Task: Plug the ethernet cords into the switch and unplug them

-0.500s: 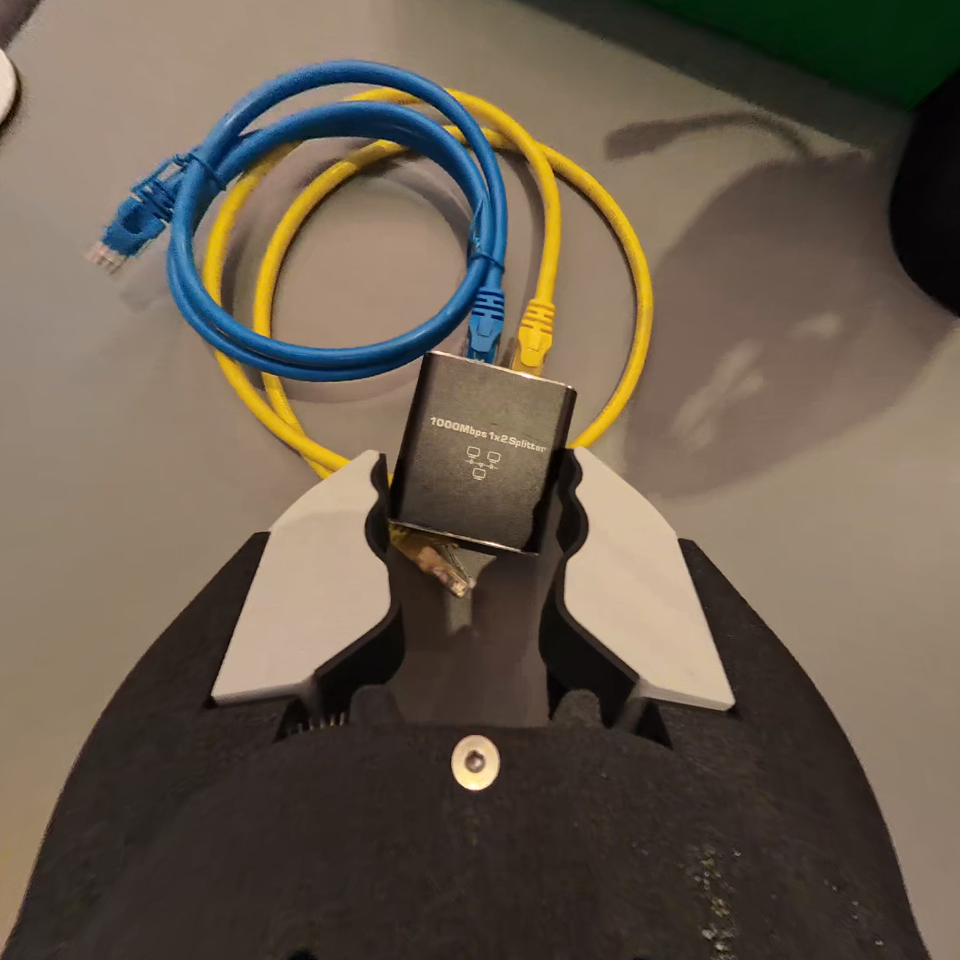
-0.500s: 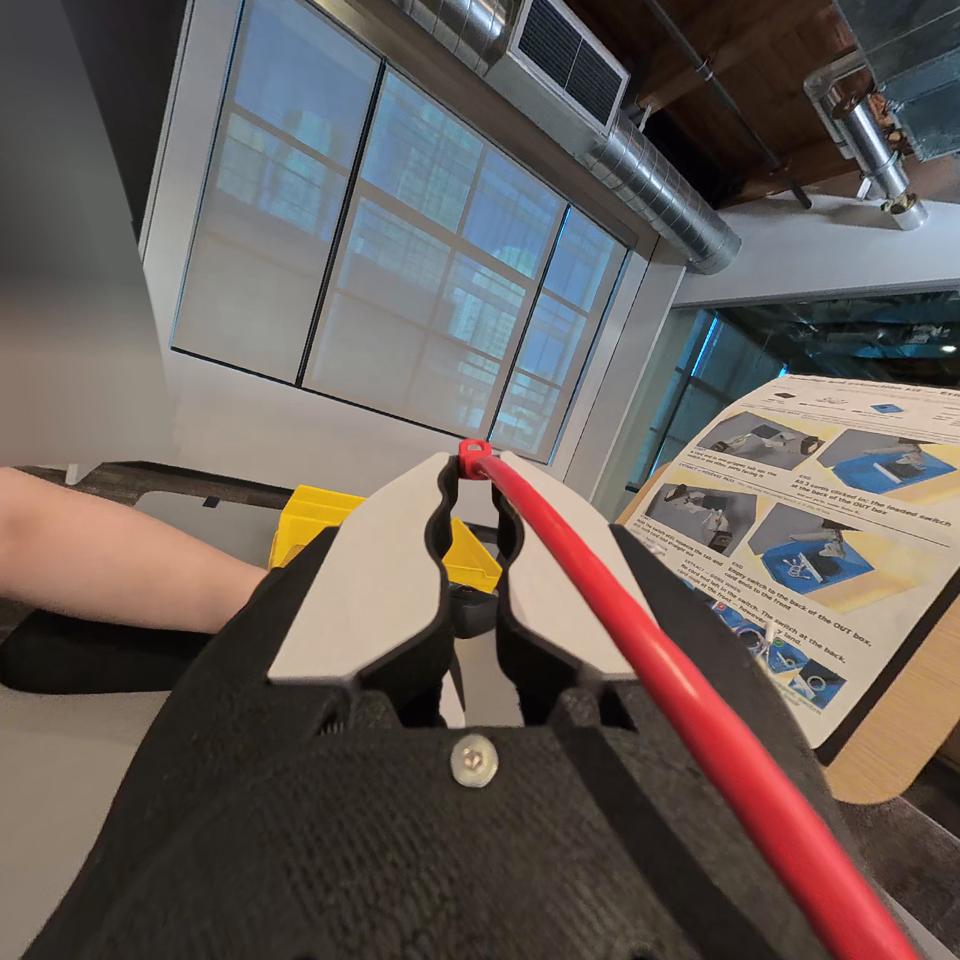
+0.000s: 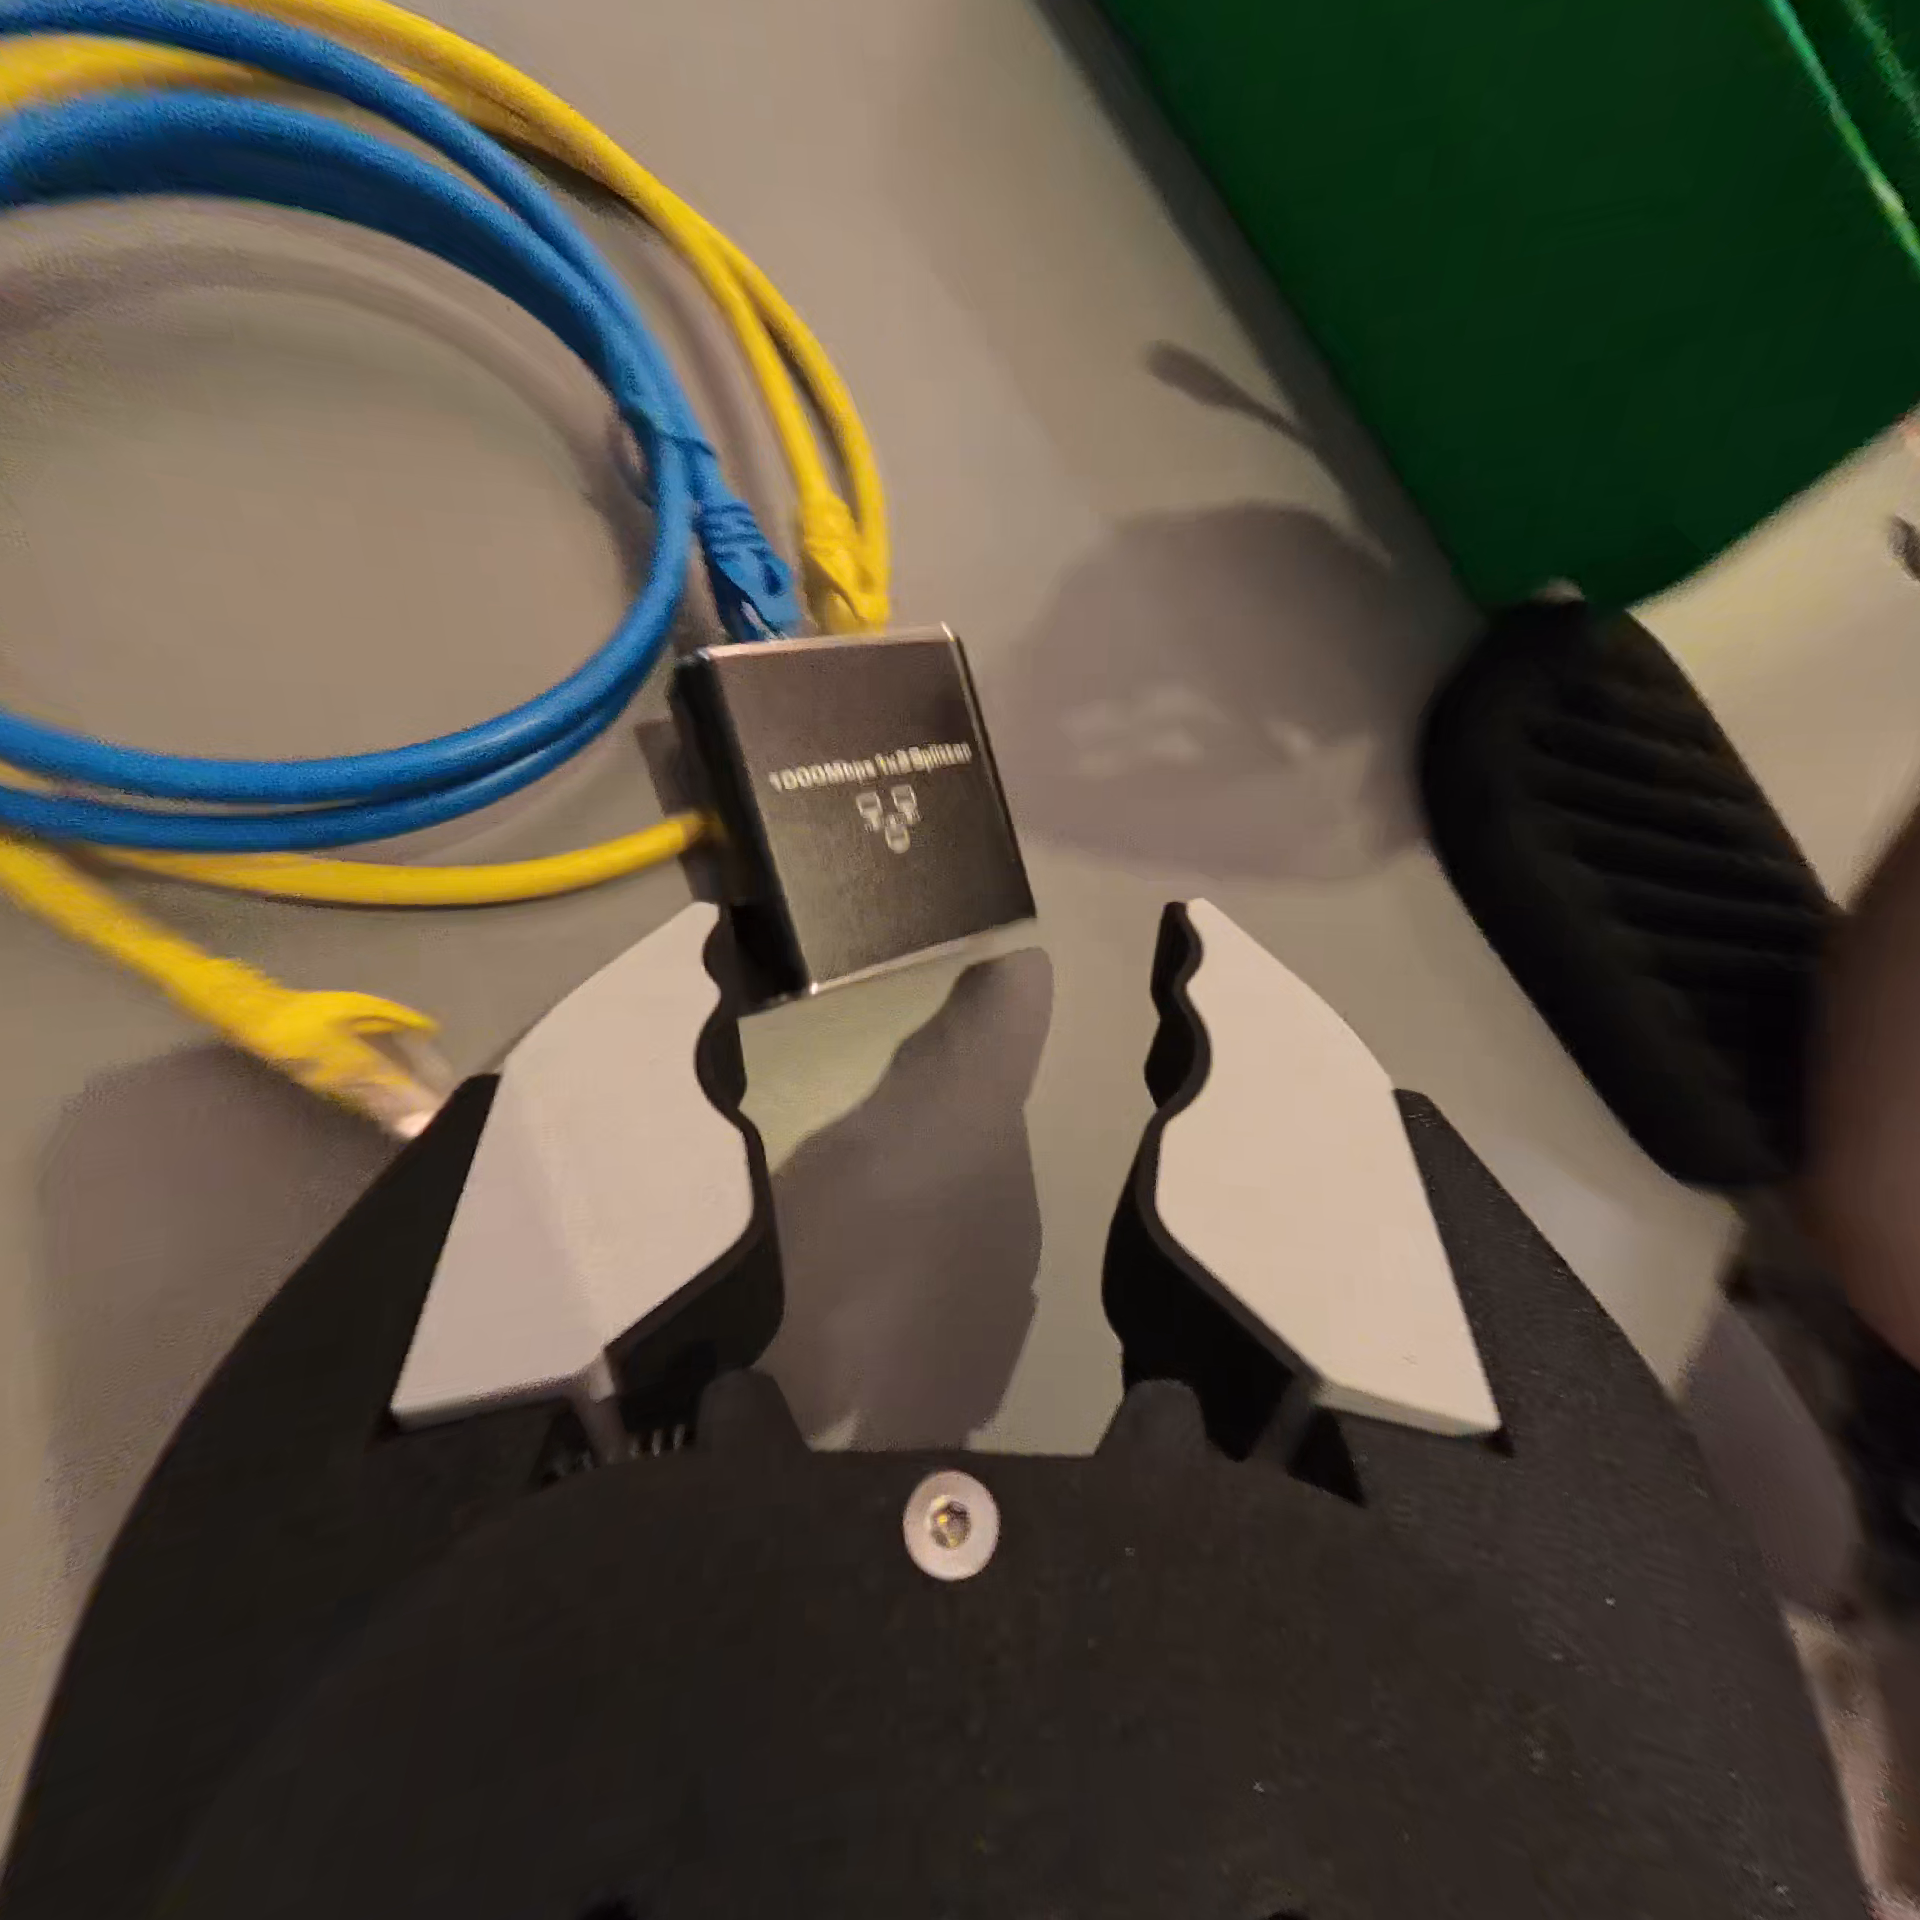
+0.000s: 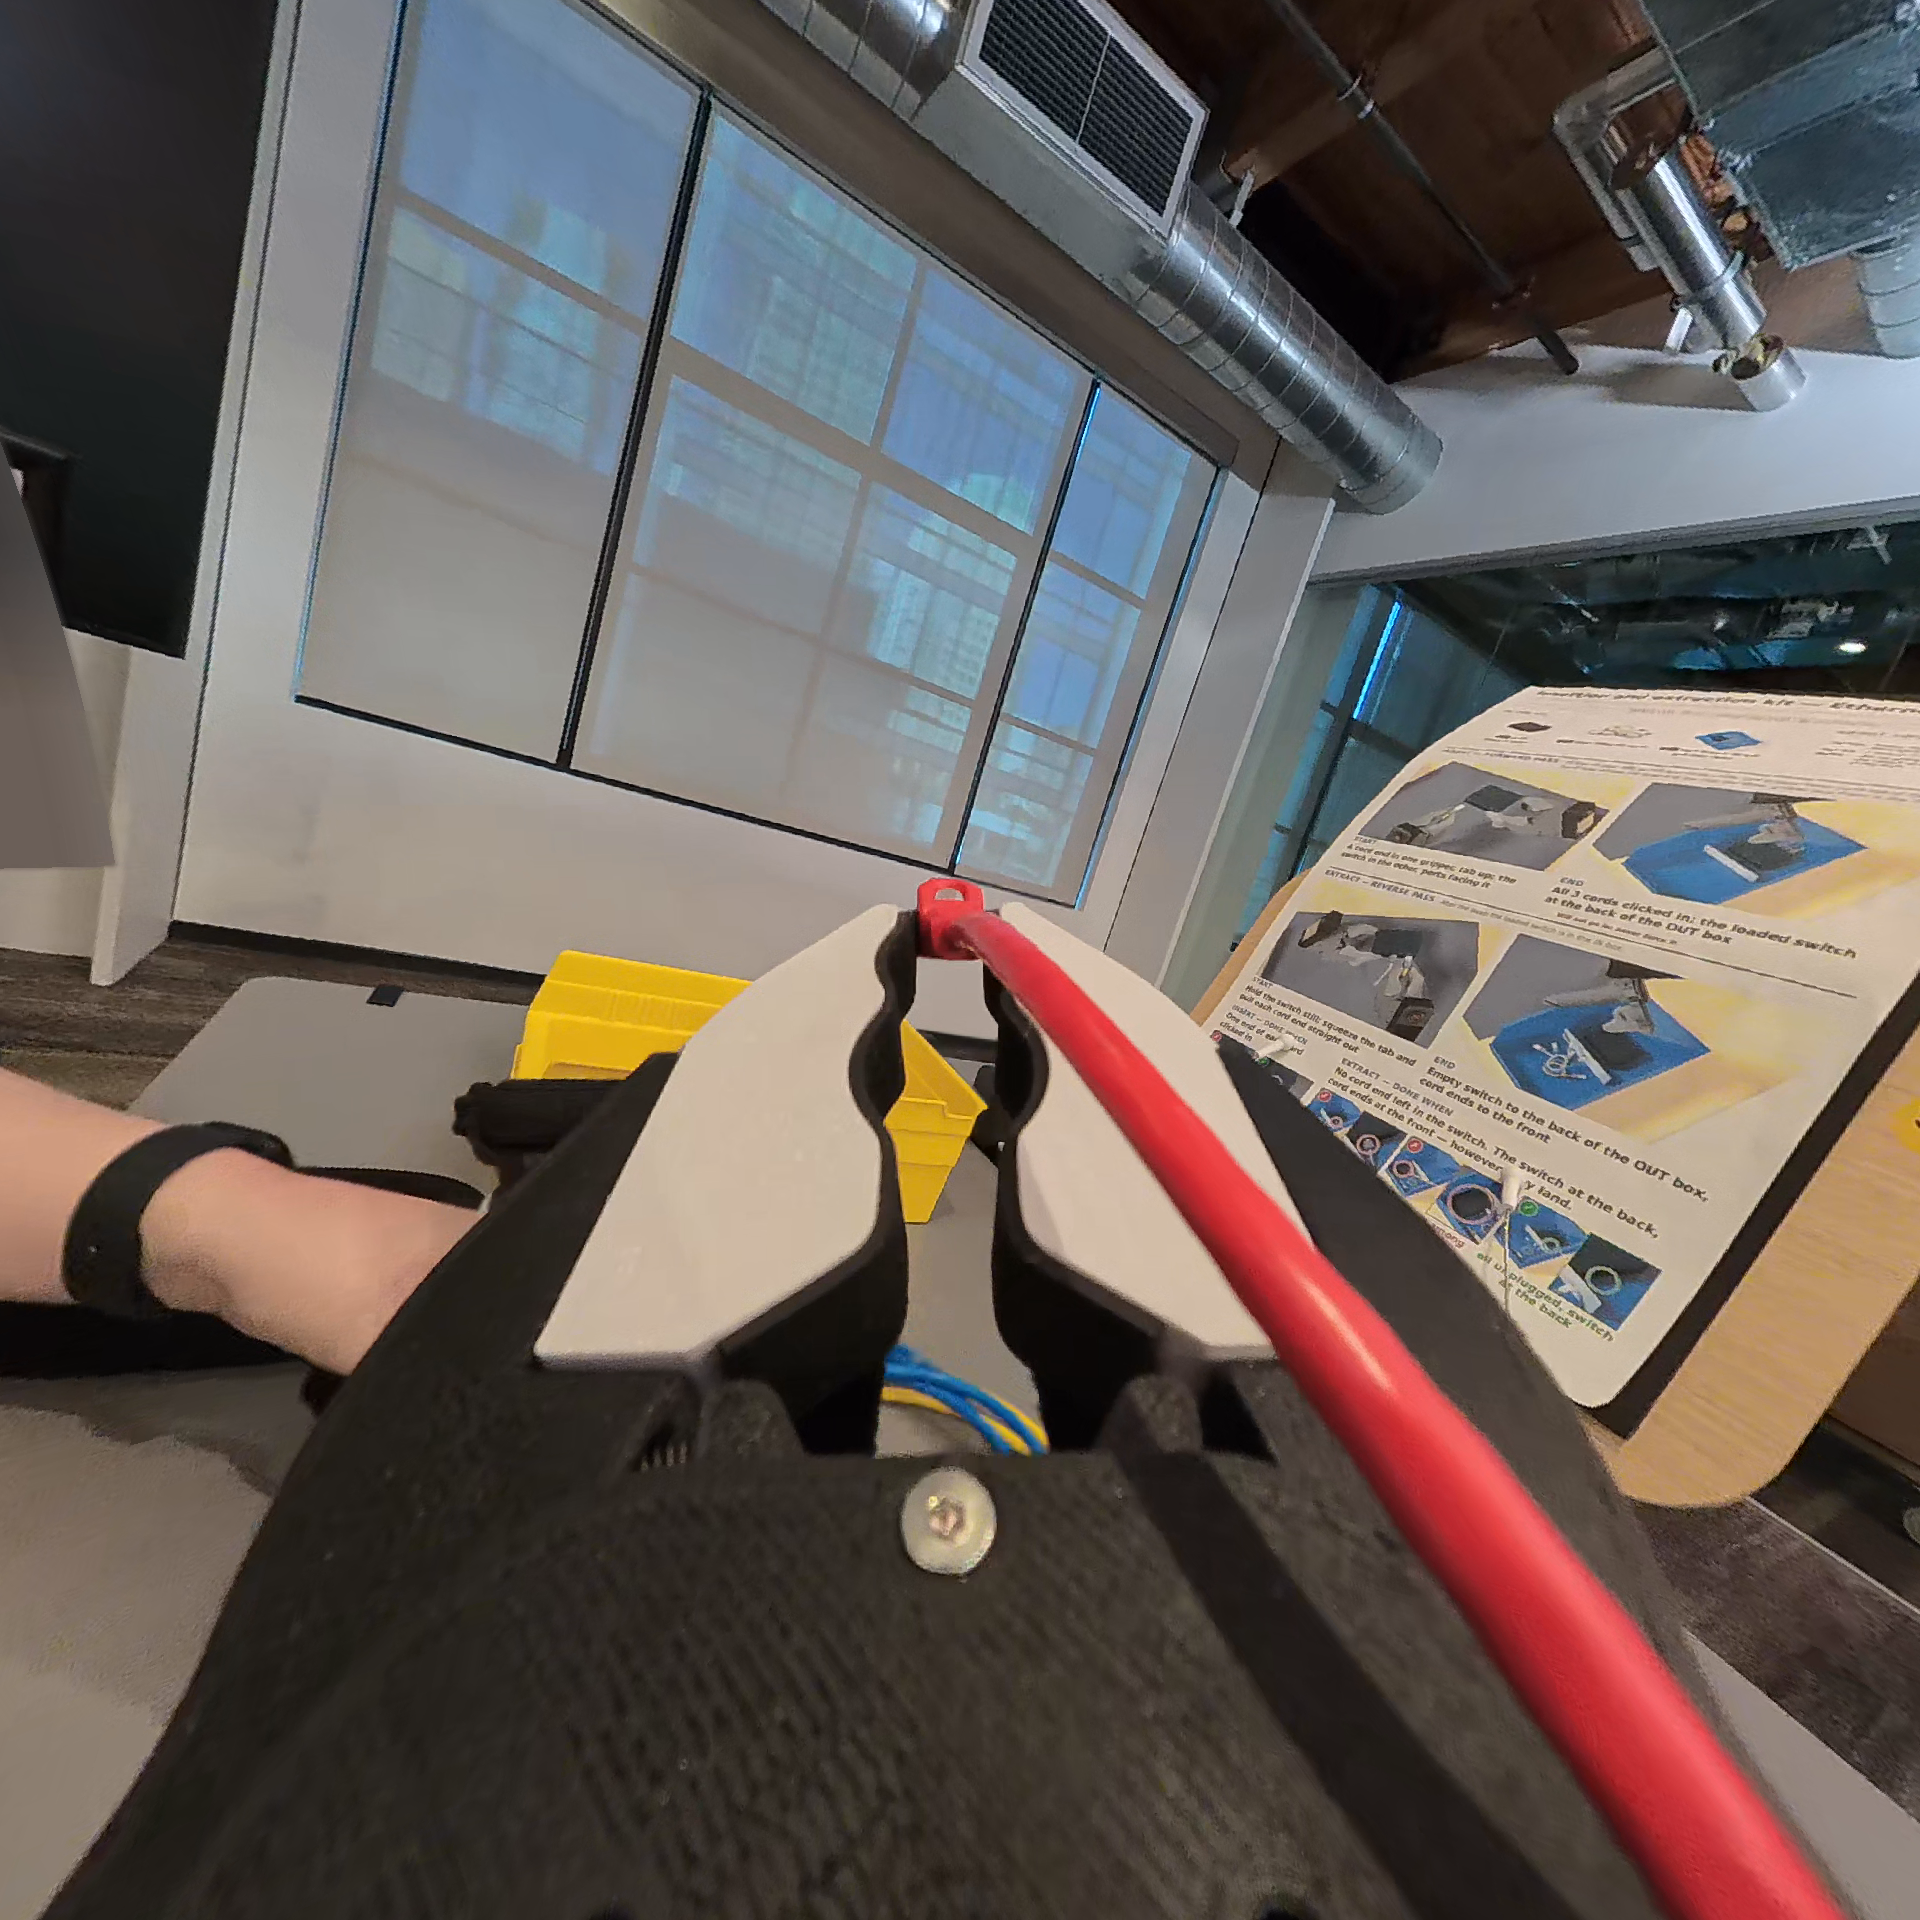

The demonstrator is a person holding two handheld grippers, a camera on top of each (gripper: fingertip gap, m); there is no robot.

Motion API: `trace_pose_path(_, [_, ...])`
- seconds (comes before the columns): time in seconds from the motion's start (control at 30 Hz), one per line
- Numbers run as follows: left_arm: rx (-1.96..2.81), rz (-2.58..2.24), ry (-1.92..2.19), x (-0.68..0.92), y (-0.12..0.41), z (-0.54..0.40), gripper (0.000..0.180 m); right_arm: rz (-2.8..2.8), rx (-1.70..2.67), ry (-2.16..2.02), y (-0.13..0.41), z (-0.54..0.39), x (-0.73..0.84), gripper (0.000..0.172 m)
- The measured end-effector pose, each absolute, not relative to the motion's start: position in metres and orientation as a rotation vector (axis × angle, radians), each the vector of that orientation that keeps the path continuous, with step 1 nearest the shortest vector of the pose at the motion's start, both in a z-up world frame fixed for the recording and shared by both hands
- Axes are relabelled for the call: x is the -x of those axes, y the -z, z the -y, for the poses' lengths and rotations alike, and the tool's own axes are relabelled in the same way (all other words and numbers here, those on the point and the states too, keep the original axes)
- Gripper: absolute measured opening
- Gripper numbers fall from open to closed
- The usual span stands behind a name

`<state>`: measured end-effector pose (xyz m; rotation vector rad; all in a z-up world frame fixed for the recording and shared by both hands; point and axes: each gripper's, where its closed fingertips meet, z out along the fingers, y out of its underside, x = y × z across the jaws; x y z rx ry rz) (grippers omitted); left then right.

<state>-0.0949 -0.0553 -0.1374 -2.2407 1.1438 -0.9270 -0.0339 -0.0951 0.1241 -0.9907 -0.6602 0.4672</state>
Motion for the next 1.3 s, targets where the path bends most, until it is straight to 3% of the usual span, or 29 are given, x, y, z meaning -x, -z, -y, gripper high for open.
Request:
trace_pose_path(0.13, [2.118,-1.490,0.965,0.099,0.139,0.089,0.074,0.638,0.963,-0.462,-0.131,0.101,0.025,0.013])
trace_pose_path(0.43, [1.236,-2.107,0.242,0.098,0.110,0.046,0.076,0.626,0.851,-0.476,-0.147,0.126,0.005,0.013])
trace_pose_path(0.63, [0.922,-2.369,0.252,0.075,0.123,0.040,0.069,0.659,0.819,-0.434,-0.155,0.148,-0.004,0.013])
trace_pose_path(0.83, [0.809,-2.589,0.290,0.072,0.145,0.051,0.063,0.653,0.833,-0.396,-0.156,0.149,-0.011,0.013])
trace_pose_path(1.13, [1.218,-2.413,0.527,0.059,0.142,0.078,0.053,0.649,0.853,-0.388,-0.153,0.146,-0.012,0.014])
trace_pose_path(1.17, [1.211,-2.407,0.598,0.059,0.135,0.085,0.056,0.650,0.853,-0.391,-0.153,0.147,-0.012,0.013])
trace_pose_path(1.27, [1.000,-2.463,0.636,0.059,0.117,0.088,0.089,0.644,0.838,-0.404,-0.155,0.150,-0.015,0.013])
trace_pose_path(1.3, [0.914,-2.484,0.604,0.057,0.116,0.085,0.093,0.641,0.833,-0.410,-0.156,0.152,-0.017,0.013])
